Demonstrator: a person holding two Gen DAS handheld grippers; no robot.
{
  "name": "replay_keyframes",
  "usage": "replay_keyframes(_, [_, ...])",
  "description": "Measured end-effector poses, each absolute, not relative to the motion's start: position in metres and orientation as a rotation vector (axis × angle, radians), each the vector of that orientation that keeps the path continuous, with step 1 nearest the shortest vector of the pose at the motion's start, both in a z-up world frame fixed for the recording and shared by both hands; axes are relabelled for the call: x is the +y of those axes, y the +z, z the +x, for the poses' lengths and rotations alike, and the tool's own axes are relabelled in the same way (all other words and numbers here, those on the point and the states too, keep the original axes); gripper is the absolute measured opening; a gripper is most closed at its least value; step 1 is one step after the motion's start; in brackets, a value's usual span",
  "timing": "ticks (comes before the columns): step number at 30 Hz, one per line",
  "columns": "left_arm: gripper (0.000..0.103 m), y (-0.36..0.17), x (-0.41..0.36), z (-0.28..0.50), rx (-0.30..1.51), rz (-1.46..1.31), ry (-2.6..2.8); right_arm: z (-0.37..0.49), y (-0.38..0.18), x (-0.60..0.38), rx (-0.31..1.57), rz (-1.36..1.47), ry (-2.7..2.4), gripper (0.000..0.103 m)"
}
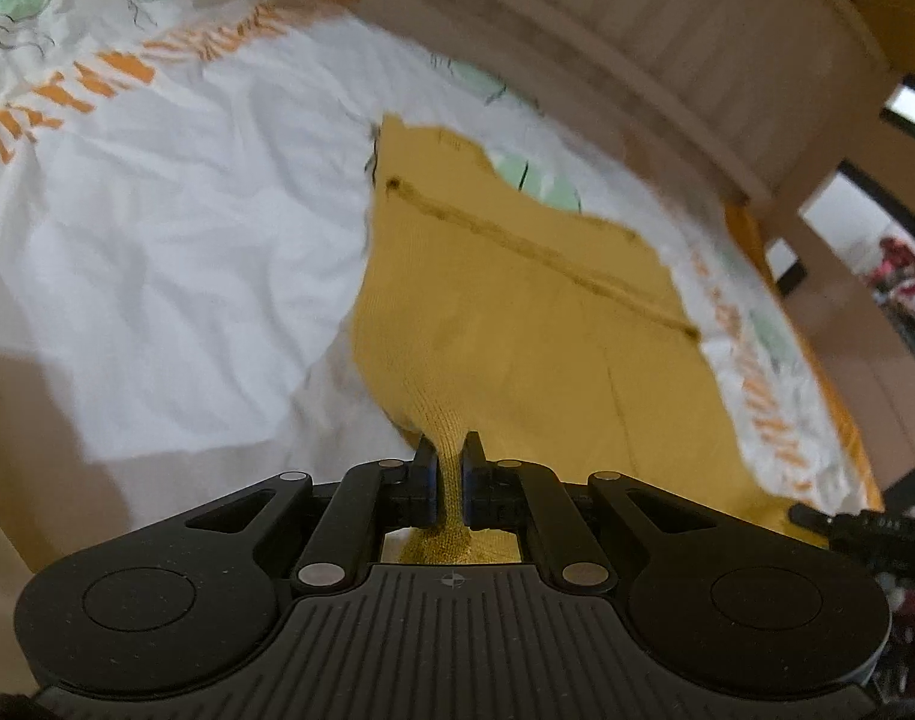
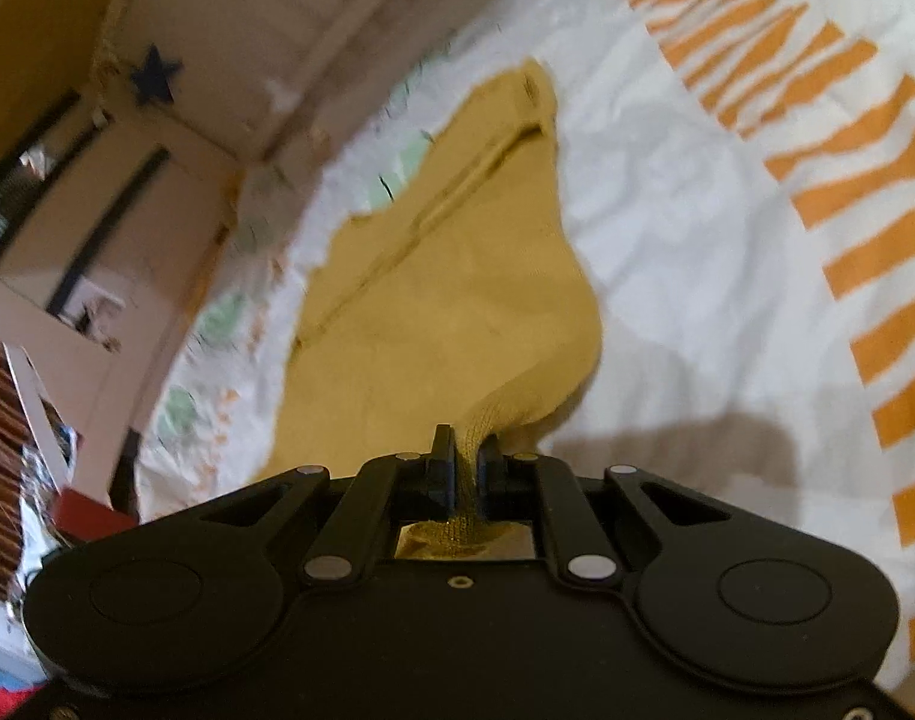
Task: Fold small clothes
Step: 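Close both tools on the sweater hem and lift it, then carry the held hem over toward the collar and open both tools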
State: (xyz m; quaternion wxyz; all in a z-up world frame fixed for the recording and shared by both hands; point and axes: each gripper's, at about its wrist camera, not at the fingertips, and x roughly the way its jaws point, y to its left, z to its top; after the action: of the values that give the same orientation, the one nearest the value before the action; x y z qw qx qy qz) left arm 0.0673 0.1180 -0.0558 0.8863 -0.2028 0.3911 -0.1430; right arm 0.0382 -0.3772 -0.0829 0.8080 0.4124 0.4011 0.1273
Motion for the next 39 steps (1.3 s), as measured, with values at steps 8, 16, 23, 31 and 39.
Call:
replay_keyframes(8, [0.007,-0.039,0.117,0.080,0.755,-0.473,-0.295,0.041,-0.075,-0.383,0.749,0.937,0.253,0.016])
replay_keyframes(16, [0.007,-0.026,0.120,0.110,0.719,-0.495,-0.298,0.062,-0.060,-0.382,0.710,0.948,0.247,0.016])
replay_keyframes(23, [0.007,-0.009,0.120,0.148,0.673,-0.510,-0.305,0.104,-0.040,-0.381,0.671,0.926,0.259,0.016])
replay_keyframes(31, [0.007,0.001,0.116,0.199,0.651,-0.516,-0.296,0.164,-0.038,-0.386,0.652,0.928,0.259,0.016])
replay_keyframes(39, [0.007,-0.009,0.115,0.262,0.681,-0.514,-0.267,0.218,-0.054,-0.395,0.656,0.930,0.220,0.016])
